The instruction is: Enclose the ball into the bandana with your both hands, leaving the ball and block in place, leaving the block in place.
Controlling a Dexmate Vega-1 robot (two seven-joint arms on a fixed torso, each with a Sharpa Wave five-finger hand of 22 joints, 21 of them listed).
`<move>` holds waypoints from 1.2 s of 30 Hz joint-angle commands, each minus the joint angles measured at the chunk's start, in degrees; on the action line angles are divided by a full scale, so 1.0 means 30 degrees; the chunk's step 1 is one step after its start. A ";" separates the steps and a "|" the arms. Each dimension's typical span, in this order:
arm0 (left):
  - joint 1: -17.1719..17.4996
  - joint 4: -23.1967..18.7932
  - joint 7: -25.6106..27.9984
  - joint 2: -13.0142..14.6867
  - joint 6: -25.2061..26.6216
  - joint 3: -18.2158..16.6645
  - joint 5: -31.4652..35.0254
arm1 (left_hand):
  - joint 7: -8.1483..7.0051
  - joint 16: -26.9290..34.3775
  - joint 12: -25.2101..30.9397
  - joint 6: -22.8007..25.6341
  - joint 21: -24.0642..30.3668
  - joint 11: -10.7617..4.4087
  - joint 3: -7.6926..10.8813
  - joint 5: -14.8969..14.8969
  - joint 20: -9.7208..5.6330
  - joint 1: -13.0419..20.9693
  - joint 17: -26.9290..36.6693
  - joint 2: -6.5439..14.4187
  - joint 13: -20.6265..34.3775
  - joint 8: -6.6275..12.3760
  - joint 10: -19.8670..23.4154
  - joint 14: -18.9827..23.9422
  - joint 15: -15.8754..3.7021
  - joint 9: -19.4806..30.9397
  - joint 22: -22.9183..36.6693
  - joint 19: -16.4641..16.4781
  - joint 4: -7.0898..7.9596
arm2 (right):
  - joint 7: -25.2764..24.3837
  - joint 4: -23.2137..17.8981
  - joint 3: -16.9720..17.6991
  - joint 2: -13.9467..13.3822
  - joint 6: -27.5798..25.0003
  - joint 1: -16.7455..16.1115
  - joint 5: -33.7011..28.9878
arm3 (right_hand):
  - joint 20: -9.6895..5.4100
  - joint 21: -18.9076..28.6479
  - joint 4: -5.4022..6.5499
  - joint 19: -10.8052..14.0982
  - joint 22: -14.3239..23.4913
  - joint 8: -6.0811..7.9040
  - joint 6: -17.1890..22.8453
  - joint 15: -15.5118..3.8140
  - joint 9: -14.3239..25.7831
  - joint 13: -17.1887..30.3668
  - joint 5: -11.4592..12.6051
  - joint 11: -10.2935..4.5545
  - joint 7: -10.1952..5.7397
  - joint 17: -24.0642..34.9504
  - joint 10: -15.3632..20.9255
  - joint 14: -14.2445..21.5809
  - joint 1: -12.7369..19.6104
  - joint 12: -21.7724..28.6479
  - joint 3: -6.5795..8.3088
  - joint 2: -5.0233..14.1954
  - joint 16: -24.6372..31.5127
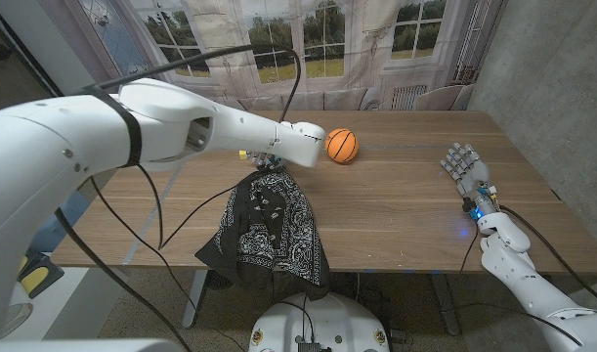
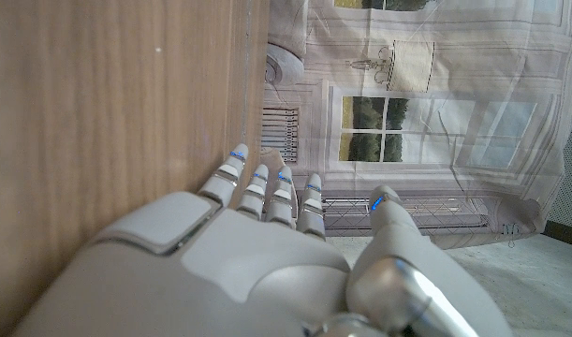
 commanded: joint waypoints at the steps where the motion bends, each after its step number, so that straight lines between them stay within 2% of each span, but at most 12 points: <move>1: -0.0685 -0.0336 1.0611 -0.0280 0.0125 0.0666 -0.7415 | -0.0031 0.0175 0.0170 -0.0237 0.0236 -0.0103 0.0333 0.0062 0.0050 0.0682 0.0363 0.0505 0.0182 0.0438 0.0275 0.0172 -0.1151 0.0487 0.0086 0.0184 0.0530 | 0.0155 0.0558 0.0137 0.0237 0.0047 0.0296 0.0085 | 0.0006 0.0077 0.0169 0.0140 0.0077 0.0027 0.0170 0.0045 0.0047 0.0053 0.0111 0.0078 0.0041 0.0056 0.0169 0.0181 -0.0154 0.0025 0.0038 0.0027 0.0058; 2: -0.0679 -0.0435 1.1214 -0.0070 0.0125 0.0272 -0.7875 | -0.0066 0.0150 0.0173 -0.0346 0.0259 -0.0129 0.0377 0.0056 0.0034 0.0690 0.0382 0.0506 0.0198 0.0461 0.0268 0.0146 -0.1182 0.0541 0.0090 0.0190 0.0609 | -0.0002 0.0400 0.0148 0.0223 0.0053 0.0210 0.0061 | 0.0011 0.0081 0.0174 0.0151 0.0077 0.0026 0.0173 0.0041 0.0047 0.0053 0.0111 0.0108 0.0040 0.0057 0.0183 0.0177 -0.0160 0.0027 0.0037 0.0028 0.0054; 4: 0.0108 -0.1966 1.5369 0.1490 0.0125 -0.1647 -0.8796 | -0.0065 0.0129 0.0172 -0.0437 0.0288 -0.0116 0.0425 0.0047 0.0045 0.0685 0.0414 0.0507 0.0218 0.0516 0.0248 0.0135 -0.1194 0.0617 0.0094 0.0191 0.0721 | -0.0083 0.0148 0.0222 0.0203 0.0084 0.0048 0.0117 | 0.0005 0.0080 0.0185 0.0158 0.0078 0.0041 0.0222 0.0034 0.0047 0.0054 0.0111 0.0114 0.0054 0.0060 0.0189 0.0179 -0.0172 0.0020 0.0038 0.0032 0.0048; 6: -0.0080 -0.2593 1.7276 0.1831 0.0125 -0.1762 -0.9619 | -0.0068 0.0099 0.0183 -0.0462 0.0316 -0.0125 0.0467 0.0039 0.0055 0.0676 0.0435 0.0485 0.0237 0.0595 0.0258 0.0116 -0.1171 0.0689 0.0097 0.0192 0.0814 | -0.0447 -0.0335 0.0263 0.0104 0.0063 -0.0232 0.0068 | 0.0010 0.0074 0.0193 0.0153 0.0078 0.0047 0.0250 0.0032 0.0048 0.0055 0.0111 0.0106 0.0079 0.0061 0.0191 0.0194 -0.0179 0.0012 0.0040 0.0034 0.0048; 7: 0.0807 -0.3489 1.9428 0.2800 0.0125 -0.3264 -0.9449 | -0.0051 0.0094 0.0183 -0.0420 0.0324 -0.0130 0.0486 0.0036 0.0080 0.0675 0.0443 0.0475 0.0245 0.0648 0.0250 0.0127 -0.1177 0.0719 0.0098 0.0185 0.0846 | -0.0510 -0.0490 0.0286 0.0066 0.0136 -0.0334 0.0043 | 0.0017 0.0072 0.0194 0.0148 0.0078 0.0047 0.0253 0.0024 0.0048 0.0055 0.0112 0.0105 0.0078 0.0061 0.0198 0.0193 -0.0180 0.0014 0.0041 0.0036 0.0045; 9: 0.0454 -0.3904 2.1614 0.2777 0.0125 -0.2646 -0.9959 | -0.0007 0.0079 0.0216 -0.0407 0.0351 -0.0141 0.0558 0.0037 0.0079 0.0708 0.0451 0.0446 0.0265 0.0753 0.0316 0.0181 -0.1177 0.0799 0.0099 0.0182 0.0885 | -0.0845 -0.1105 0.0354 -0.0045 0.0092 -0.0672 0.0045 | 0.0014 0.0073 0.0198 0.0158 0.0078 0.0051 0.0272 0.0063 0.0048 0.0056 0.0113 0.0119 0.0102 0.0061 0.0207 0.0196 -0.0183 0.0010 0.0044 0.0038 0.0040; 11: 0.1783 -0.4853 2.4447 0.3785 0.0125 -0.4540 -0.9365 | 0.0076 0.0085 0.0267 -0.0321 0.0405 -0.0160 0.0627 0.0032 0.0081 0.0743 0.0453 0.0360 0.0290 0.0926 0.0426 0.0330 -0.1186 0.0910 0.0100 0.0221 0.0907 | -0.1082 -0.1575 0.0404 -0.0149 0.0115 -0.0931 0.0015 | 0.0018 0.0071 0.0199 0.0156 0.0078 0.0054 0.0287 0.0054 0.0048 0.0056 0.0114 0.0114 0.0103 0.0060 0.0213 0.0201 -0.0182 0.0008 0.0047 0.0040 0.0038; 14: 0.4062 -0.7067 2.4567 0.5683 -0.0980 -0.7656 -0.5626 | 0.0029 -0.0047 0.0325 -0.0038 0.0421 -0.0305 0.0748 0.0042 0.0128 0.0794 0.0381 0.0173 0.0331 0.1279 0.0548 0.0380 -0.1310 0.1106 0.0097 0.0095 0.0873 | -0.1494 -0.2345 0.0492 -0.0312 0.0194 -0.1377 -0.0050 | 0.0025 0.0069 0.0196 0.0166 0.0079 0.0070 0.0349 0.0057 0.0048 0.0057 0.0119 0.0098 0.0123 0.0056 0.0254 0.0216 -0.0169 0.0011 0.0062 0.0049 0.0030; 19: 0.6652 -0.9338 2.4148 0.7650 -0.4316 -1.0612 -0.0941 | 0.0099 -0.0205 0.0477 0.0158 0.0445 -0.0413 0.0891 0.0075 0.0242 0.0824 0.0239 0.0015 0.0369 0.1636 0.0925 0.0536 -0.1372 0.1333 0.0089 -0.0028 0.0816 | -0.2041 -0.3472 0.0631 -0.0536 0.0213 -0.2044 -0.0074 | 0.0031 0.0074 0.0191 0.0199 0.0079 0.0081 0.0414 0.0040 0.0049 0.0059 0.0124 0.0167 0.0132 0.0050 0.0284 0.0227 -0.0156 0.0001 0.0079 0.0054 0.0013; 22: 0.7594 -1.0108 2.2312 0.8340 -0.5848 -1.1986 0.0854 | 0.0137 -0.0323 0.0502 0.0273 0.0466 -0.0408 0.0959 0.0089 0.0311 0.0832 0.0159 -0.0054 0.0385 0.1836 0.0999 0.0538 -0.1341 0.1462 0.0081 -0.0070 0.0781 | -0.2396 -0.3971 0.0711 -0.0603 0.0246 -0.2359 -0.0102 | 0.0028 0.0073 0.0188 0.0206 0.0079 0.0082 0.0433 0.0034 0.0049 0.0060 0.0126 0.0171 0.0145 0.0048 0.0293 0.0234 -0.0150 -0.0004 0.0086 0.0053 0.0006; 35: 1.1583 -1.1884 1.8578 0.8508 -0.9170 -1.7442 0.7823 | 0.0299 -0.0606 0.0613 0.0334 0.0501 -0.0523 0.1140 0.0153 0.0468 0.0898 -0.0035 -0.0165 0.0426 0.2338 0.1352 0.0569 -0.1315 0.1858 0.0059 -0.0264 0.0659 | -0.2549 -0.5071 0.0962 -0.0671 0.0578 -0.3137 0.0040 | 0.0037 0.0065 0.0177 0.0235 0.0080 0.0084 0.0544 0.0018 0.0049 0.0063 0.0130 0.0177 0.0155 0.0039 0.0438 0.0295 -0.0134 0.0003 0.0107 0.0030 -0.0018; 36: 1.1991 -1.1820 1.8597 0.8670 -1.0493 -1.7915 0.8232 | 0.0300 -0.0630 0.0610 0.0330 0.0499 -0.0525 0.1153 0.0159 0.0471 0.0907 -0.0044 -0.0167 0.0428 0.2355 0.1350 0.0539 -0.1324 0.1874 0.0058 -0.0279 0.0649 | -0.2595 -0.5163 0.0986 -0.0644 0.0593 -0.3193 0.0072 | 0.0033 0.0069 0.0178 0.0249 0.0080 0.0083 0.0545 0.0012 0.0049 0.0063 0.0129 0.0186 0.0164 0.0039 0.0439 0.0289 -0.0136 0.0001 0.0108 0.0029 -0.0022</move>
